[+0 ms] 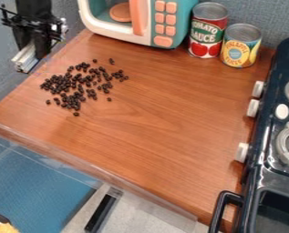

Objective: Sweep into pile

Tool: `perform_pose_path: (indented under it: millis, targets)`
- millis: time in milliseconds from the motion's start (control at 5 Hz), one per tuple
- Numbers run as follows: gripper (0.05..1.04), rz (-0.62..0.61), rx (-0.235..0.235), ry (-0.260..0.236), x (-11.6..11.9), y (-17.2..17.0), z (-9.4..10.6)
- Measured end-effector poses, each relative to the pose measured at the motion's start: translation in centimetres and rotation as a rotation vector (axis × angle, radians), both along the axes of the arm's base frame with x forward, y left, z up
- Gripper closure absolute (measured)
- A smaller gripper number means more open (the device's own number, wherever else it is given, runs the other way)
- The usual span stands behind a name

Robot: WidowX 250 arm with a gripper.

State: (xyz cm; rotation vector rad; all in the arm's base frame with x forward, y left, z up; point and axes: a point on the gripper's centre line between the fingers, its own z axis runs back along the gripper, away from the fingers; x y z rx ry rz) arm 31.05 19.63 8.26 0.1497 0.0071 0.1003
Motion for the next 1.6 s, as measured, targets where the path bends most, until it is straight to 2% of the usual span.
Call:
perform_pose_path:
  millis: [200,400,600,800,1200,1400,1600]
  targets:
    - [0.701,0.001,0.022,0.008,-0.1,1.1,-1.0]
    - [0.7,-0.013,0.036,0.057,0.0,1.9,-3.5]
    - [0.7,-0.018,0.058,0.061,-0.3,2.8,-3.7]
    - [0.7,-0.011,0.089,0.046,-0.1,3.5,-4.1]
    - [0.701,-0.021,0.099,0.047,-0.2,3.6,-4.2]
    - [0.701,-0.027,0.09,0.062,-0.9,3.1,-5.2]
    - [0.7,-0.021,0.105,0.056,-0.8,3.3,-5.2]
